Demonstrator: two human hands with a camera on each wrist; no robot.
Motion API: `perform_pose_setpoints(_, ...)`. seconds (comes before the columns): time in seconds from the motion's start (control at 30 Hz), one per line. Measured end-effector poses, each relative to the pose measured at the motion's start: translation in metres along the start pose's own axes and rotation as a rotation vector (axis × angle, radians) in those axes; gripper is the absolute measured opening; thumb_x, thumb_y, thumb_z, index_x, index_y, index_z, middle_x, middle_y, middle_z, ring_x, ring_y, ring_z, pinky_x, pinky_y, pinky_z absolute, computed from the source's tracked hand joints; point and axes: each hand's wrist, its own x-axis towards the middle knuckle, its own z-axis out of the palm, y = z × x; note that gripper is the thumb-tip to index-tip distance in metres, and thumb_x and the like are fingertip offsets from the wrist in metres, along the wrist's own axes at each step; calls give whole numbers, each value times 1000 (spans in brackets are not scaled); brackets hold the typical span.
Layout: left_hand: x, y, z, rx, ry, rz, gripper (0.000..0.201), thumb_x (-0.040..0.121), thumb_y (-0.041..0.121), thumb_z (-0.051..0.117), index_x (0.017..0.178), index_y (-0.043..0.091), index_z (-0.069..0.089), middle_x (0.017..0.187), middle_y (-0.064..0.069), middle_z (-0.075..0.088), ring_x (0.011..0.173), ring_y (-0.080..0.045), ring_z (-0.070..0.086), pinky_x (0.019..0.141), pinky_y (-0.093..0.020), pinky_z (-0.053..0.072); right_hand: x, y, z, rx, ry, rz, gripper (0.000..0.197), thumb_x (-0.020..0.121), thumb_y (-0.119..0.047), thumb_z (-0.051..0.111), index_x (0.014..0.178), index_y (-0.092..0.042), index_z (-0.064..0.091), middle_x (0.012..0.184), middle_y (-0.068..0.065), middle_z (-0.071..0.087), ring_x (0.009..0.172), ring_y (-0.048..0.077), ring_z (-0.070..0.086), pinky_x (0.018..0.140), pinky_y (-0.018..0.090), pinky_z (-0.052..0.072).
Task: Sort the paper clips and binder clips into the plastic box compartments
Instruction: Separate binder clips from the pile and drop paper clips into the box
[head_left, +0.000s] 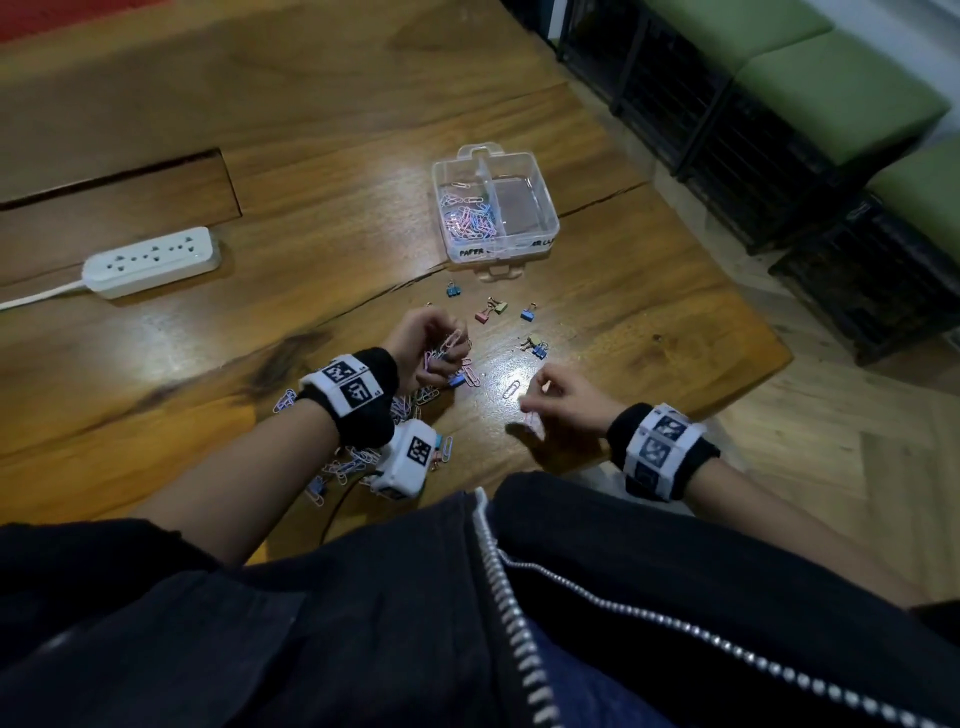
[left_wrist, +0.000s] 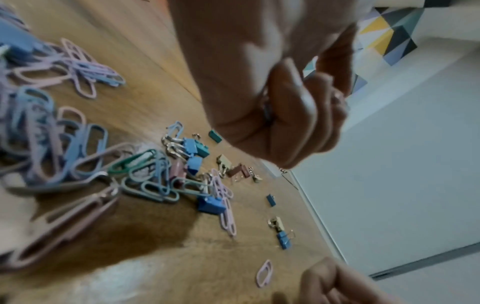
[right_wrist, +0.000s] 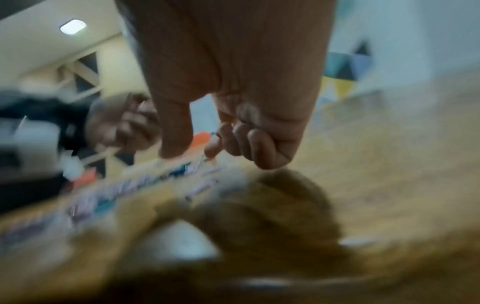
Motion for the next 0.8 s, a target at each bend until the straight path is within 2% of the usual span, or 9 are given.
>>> perform_pose_setpoints(0.13, -4, 3, 1, -22, -56, -5, 25, 88, 18, 34, 63, 15, 38, 43, 5, 46, 28, -4, 33, 28, -9, 22, 1, 7, 7, -441, -28, -162, 15, 78, -14, 67, 91, -17, 59, 94, -1, 57, 89, 17, 53, 85, 35, 46)
perform_pose_setpoints(0.2, -1, 5, 3, 13, 4, -49, 25, 92, 20, 41, 67, 17, 42, 43, 6, 46, 29, -3, 33, 28, -10, 22, -2, 3, 6, -547, -28, -153, 15, 84, -16, 60, 98, -10, 59, 105, 6, 56, 97, 21, 52, 89, 35, 43)
perform_pose_setpoints(0.27, 6, 2, 6, 252, 122, -41, 22, 91, 23, 50, 69, 19, 46, 49, 8, 43, 35, -4, 32, 32, -13, 23, -2, 0, 5, -571, -26, -127, 17, 87, -18, 55, 99, -6, 58, 104, 8, 55, 95, 21, 51, 89, 34, 42)
perform_pose_setpoints(0.37, 15, -5, 10, 996, 256, 54, 16, 82, 28, 65, 75, 17, 55, 72, 6, 51, 66, -12, 49, 52, -19, 37, 1, -6, 4, -316, 69, -60, 11, 91, -16, 48, 82, -10, 51, 84, 2, 52, 77, 15, 49, 76, 29, 41)
perform_pose_setpoints(0.47, 18, -9, 12, 1621, 253, 106, 25, 81, 34, 65, 100, 20, 65, 101, 5, 60, 100, -16, 55, 71, -25, 42, 6, -9, -2, 303, 67, 56, 25, 90, -2, 41, 69, -15, 41, 69, 0, 46, 57, 9, 40, 54, 20, 34)
perform_pose_setpoints(0.53, 20, -9, 14, 1759, 212, 99, 27, 83, 32, 62, 107, 19, 65, 111, 0, 63, 105, -19, 57, 78, -28, 50, 9, -11, -9, 610, 9, 87, 27, 92, 2, 36, 70, -14, 42, 67, 3, 47, 53, 11, 36, 46, 18, 31)
perform_pose_setpoints(0.6, 21, -9, 17, 1843, 172, 82, 26, 86, 27, 60, 109, 15, 65, 112, -4, 63, 103, -21, 59, 83, -32, 53, 14, -12, -13, 706, -20, 101, 24, 92, 2, 33, 80, -14, 47, 65, 4, 47, 52, 11, 37, 41, 16, 34)
perform_pose_setpoints(0.67, 22, -10, 19, 1939, 144, 89, 27, 88, 24, 56, 111, 11, 63, 112, -6, 61, 99, -22, 60, 82, -33, 55, 18, -13, -13, 667, -17, 111, 26, 92, 4, 30, 86, -13, 50, 64, 3, 45, 53, 12, 38, 41, 17, 35)
perform_pose_setpoints(0.8, 23, -9, 18, 2030, 121, 98, 32, 94, 28, 46, 114, 6, 59, 114, -10, 58, 98, -25, 59, 81, -36, 54, 21, -15, -4, 381, 47, 98, 35, 92, 4, 25, 76, -14, 50, 65, 4, 43, 53, 10, 37, 40, 12, 34)
